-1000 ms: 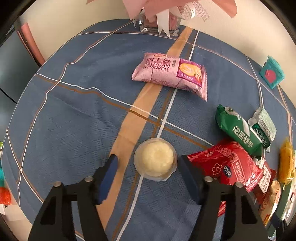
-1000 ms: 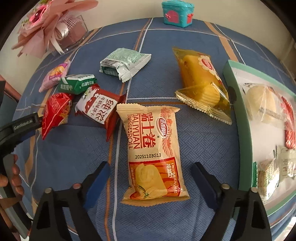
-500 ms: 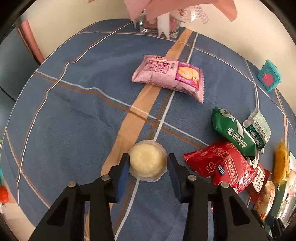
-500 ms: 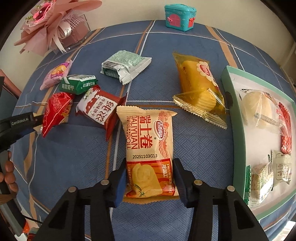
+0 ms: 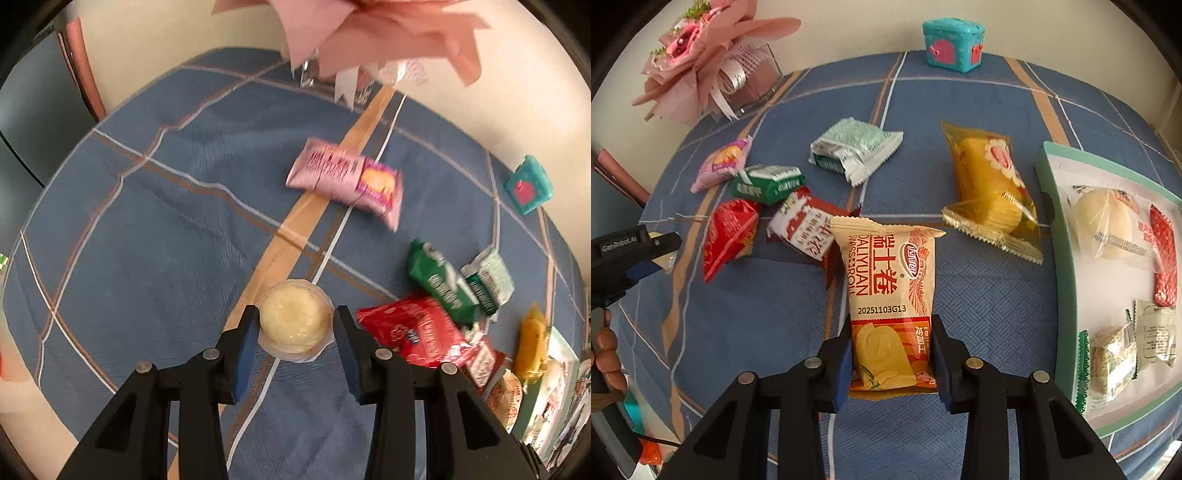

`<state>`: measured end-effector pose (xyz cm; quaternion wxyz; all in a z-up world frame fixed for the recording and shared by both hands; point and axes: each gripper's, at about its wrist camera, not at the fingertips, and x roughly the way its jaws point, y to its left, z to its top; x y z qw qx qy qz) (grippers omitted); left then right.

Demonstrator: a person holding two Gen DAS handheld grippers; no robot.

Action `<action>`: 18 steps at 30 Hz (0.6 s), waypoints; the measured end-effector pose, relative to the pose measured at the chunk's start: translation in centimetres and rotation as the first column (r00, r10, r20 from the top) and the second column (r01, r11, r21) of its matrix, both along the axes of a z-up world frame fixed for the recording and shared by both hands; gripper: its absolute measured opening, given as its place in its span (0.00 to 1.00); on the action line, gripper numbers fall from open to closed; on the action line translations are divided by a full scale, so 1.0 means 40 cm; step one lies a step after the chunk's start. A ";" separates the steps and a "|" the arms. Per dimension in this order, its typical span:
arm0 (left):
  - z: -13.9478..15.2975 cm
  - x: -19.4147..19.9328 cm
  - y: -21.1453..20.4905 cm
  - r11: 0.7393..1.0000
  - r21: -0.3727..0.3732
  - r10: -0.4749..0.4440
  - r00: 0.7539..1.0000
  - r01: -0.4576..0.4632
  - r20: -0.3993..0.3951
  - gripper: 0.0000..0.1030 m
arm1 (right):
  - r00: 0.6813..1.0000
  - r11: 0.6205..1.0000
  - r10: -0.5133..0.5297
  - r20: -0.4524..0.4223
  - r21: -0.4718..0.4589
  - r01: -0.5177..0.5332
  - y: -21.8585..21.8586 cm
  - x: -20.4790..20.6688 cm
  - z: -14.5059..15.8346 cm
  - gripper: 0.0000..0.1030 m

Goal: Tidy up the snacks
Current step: 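Close left tool on the clear jelly cup while right tool closes on the swiss roll bag, then carry the jelly cup with left tool over the tray while right tool carries the swiss roll there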

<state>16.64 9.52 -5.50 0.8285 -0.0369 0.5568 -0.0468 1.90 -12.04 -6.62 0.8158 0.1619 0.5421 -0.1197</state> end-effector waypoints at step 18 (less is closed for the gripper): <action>0.136 -0.100 -0.025 0.998 -0.056 -0.035 0.991 0.042 0.127 0.42 | 0.986 0.999 -0.013 0.166 -0.026 0.017 -0.013 -0.041 0.153 0.38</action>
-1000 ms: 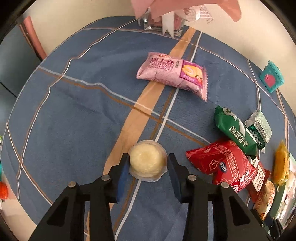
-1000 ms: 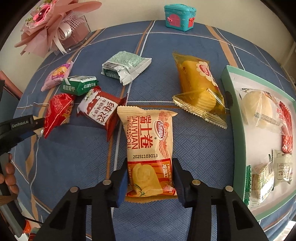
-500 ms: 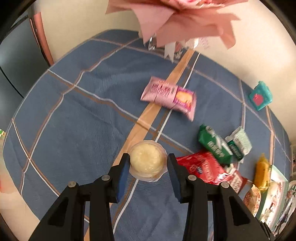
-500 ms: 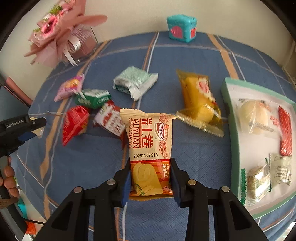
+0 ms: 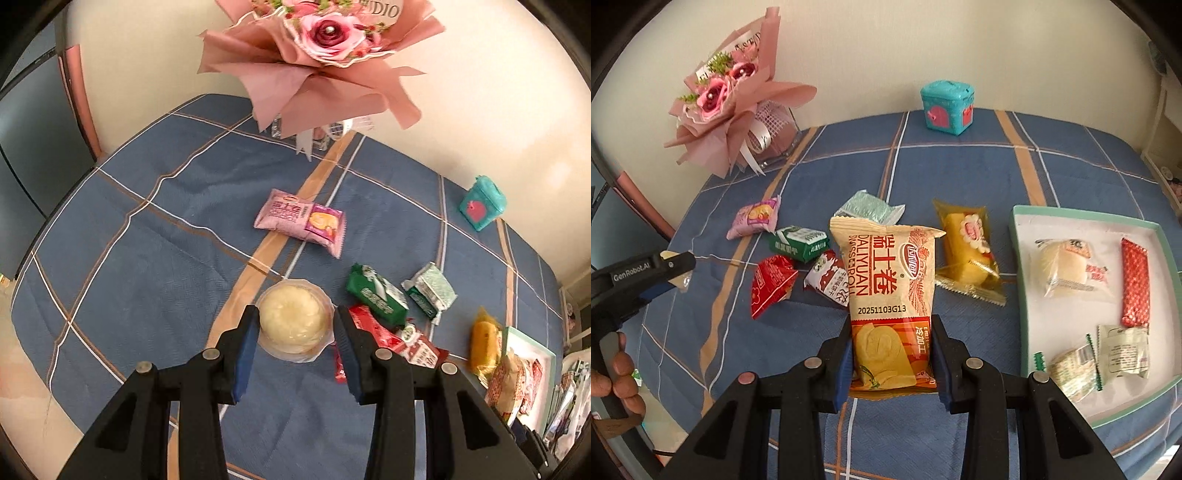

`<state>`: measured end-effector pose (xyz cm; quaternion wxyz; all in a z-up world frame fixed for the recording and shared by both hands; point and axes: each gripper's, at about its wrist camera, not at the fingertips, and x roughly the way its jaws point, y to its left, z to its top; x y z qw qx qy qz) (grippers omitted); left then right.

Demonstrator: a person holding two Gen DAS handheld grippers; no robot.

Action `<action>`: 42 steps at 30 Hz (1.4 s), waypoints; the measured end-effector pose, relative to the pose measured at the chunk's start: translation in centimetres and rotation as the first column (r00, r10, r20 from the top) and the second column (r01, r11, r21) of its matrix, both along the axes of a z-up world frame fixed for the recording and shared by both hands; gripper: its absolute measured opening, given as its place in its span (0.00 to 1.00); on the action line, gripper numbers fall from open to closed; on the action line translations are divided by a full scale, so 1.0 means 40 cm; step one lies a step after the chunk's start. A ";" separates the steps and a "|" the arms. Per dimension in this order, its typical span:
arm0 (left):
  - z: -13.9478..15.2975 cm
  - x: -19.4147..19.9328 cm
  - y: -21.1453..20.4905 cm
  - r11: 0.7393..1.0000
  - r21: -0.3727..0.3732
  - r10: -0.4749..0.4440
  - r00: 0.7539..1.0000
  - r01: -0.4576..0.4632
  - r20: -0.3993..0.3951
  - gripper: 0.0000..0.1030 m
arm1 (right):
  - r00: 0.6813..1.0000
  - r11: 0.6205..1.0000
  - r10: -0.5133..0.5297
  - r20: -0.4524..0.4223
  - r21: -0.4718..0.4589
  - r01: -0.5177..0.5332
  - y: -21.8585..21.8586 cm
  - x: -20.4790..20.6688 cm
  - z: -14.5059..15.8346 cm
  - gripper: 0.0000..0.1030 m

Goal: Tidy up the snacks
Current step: 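Carry the jelly cup with left tool over the tray while right tool carries the swiss roll there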

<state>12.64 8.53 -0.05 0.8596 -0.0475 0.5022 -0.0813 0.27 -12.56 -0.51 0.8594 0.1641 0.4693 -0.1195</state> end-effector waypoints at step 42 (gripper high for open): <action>0.007 -0.290 -0.583 0.911 0.072 -0.407 0.913 0.406 -0.001 0.42 | 0.950 0.945 -0.311 0.013 0.112 0.307 -0.413 -0.215 0.028 0.38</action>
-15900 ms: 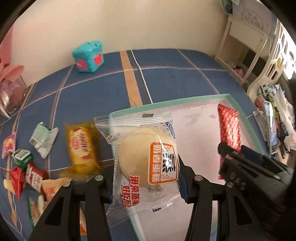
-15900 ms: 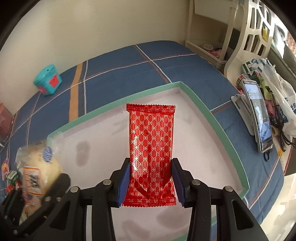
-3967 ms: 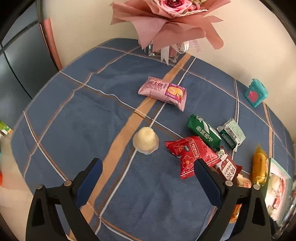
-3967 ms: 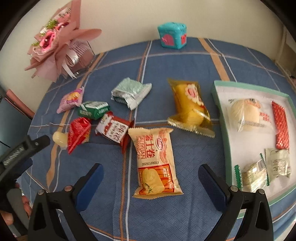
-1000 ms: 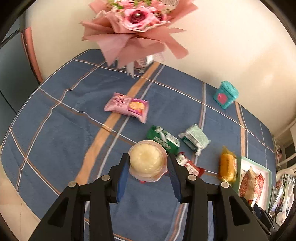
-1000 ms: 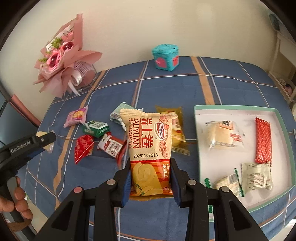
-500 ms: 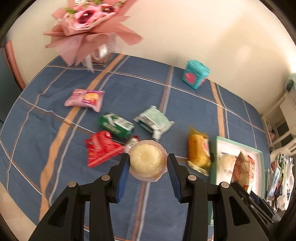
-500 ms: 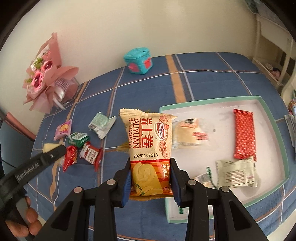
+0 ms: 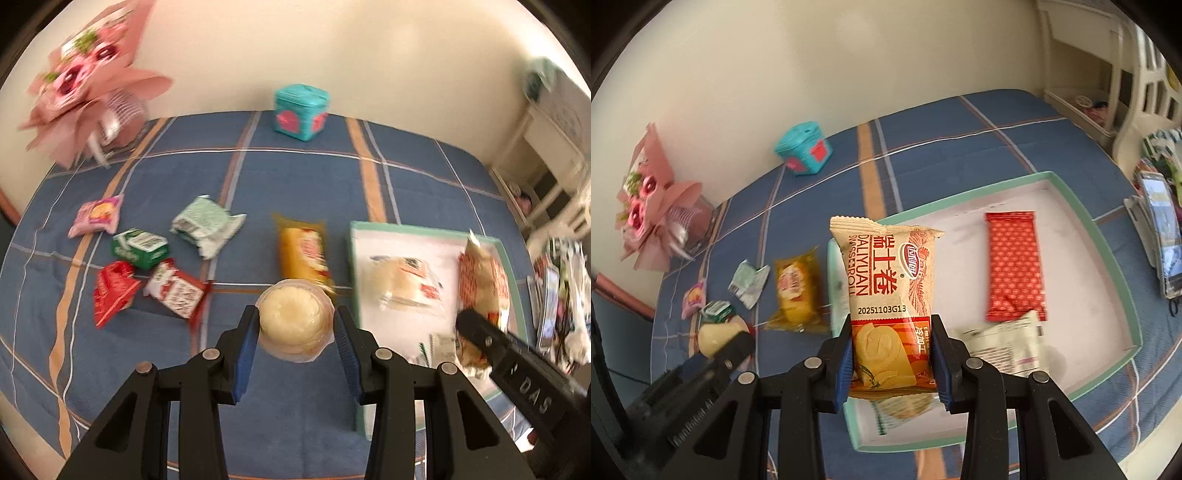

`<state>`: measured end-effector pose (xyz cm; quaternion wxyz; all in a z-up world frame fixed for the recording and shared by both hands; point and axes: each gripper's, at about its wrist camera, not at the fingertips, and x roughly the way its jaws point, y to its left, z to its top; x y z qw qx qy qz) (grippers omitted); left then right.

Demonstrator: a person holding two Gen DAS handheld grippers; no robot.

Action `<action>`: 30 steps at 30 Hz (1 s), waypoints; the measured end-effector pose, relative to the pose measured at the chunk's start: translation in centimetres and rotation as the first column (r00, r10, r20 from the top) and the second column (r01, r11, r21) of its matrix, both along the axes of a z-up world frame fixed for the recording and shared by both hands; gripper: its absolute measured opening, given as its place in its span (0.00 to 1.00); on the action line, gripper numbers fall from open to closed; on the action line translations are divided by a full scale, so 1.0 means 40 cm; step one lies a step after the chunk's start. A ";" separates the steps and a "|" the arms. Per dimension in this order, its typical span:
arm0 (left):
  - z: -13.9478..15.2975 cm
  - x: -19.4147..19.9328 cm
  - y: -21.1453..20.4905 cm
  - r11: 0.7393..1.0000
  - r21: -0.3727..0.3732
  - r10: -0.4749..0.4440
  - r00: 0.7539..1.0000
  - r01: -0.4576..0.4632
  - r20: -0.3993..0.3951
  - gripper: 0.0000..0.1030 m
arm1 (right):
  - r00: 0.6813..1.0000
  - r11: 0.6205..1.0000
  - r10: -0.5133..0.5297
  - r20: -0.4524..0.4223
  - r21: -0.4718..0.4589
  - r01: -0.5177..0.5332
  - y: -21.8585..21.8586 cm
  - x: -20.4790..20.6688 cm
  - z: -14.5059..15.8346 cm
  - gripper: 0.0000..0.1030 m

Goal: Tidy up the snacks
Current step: 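Carry the jelly cup with left tool over the tray while right tool carries the swiss roll there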

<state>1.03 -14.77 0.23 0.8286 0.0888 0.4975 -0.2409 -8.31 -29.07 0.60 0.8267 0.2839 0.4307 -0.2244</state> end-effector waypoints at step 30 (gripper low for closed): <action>-0.144 -0.132 -0.291 0.953 0.096 -0.288 0.958 0.287 -0.005 0.42 | 0.990 0.990 -0.138 0.019 -0.001 0.138 -0.180 -0.056 -0.070 0.38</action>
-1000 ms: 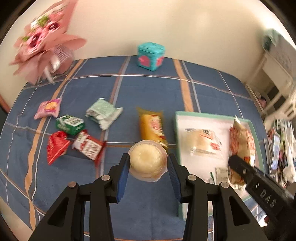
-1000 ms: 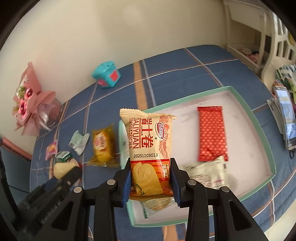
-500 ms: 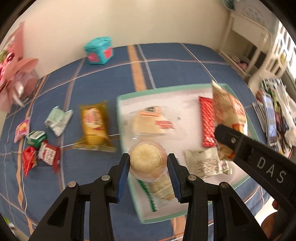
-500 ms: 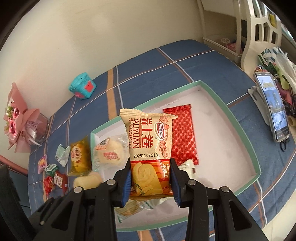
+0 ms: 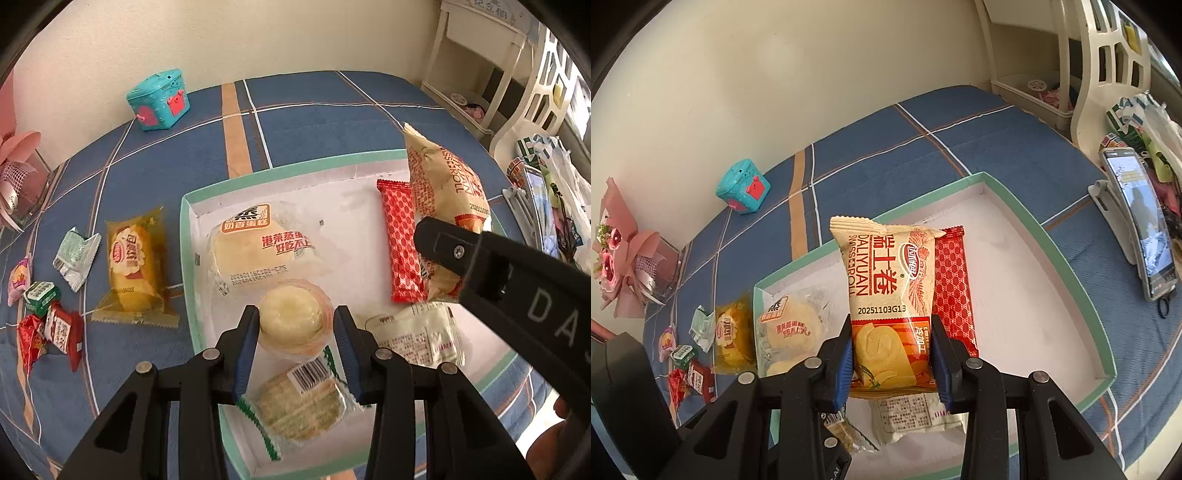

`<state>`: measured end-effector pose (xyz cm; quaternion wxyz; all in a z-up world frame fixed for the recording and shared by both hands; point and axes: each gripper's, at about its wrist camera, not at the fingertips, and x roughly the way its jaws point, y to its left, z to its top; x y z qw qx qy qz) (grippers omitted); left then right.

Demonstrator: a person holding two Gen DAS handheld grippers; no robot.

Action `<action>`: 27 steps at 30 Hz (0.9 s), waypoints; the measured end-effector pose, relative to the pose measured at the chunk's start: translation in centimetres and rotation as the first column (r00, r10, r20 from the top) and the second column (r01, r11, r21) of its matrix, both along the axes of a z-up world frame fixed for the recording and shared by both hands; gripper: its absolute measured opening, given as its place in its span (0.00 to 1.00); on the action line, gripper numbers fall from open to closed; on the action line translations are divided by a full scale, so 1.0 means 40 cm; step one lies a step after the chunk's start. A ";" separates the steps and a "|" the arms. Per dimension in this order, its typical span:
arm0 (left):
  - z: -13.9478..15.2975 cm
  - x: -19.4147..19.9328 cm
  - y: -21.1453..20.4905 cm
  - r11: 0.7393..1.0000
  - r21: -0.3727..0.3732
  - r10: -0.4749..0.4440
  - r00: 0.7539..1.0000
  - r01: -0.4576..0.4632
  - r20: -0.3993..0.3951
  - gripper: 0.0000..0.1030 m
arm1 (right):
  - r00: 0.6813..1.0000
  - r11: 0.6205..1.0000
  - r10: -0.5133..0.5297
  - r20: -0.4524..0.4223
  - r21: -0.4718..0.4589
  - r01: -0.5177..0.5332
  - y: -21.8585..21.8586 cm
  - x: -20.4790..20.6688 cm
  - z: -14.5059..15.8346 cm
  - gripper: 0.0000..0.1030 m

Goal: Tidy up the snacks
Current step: 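Carry the jelly cup with left tool over the tray while right tool carries the swiss roll there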

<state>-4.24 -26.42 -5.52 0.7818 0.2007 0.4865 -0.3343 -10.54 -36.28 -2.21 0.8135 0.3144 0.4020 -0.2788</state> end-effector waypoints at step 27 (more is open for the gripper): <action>-0.058 0.079 -0.031 1.000 -0.006 0.022 0.999 -0.022 -0.043 0.42 | 0.999 1.000 -0.003 -0.039 0.016 0.003 -0.036 0.059 -0.050 0.38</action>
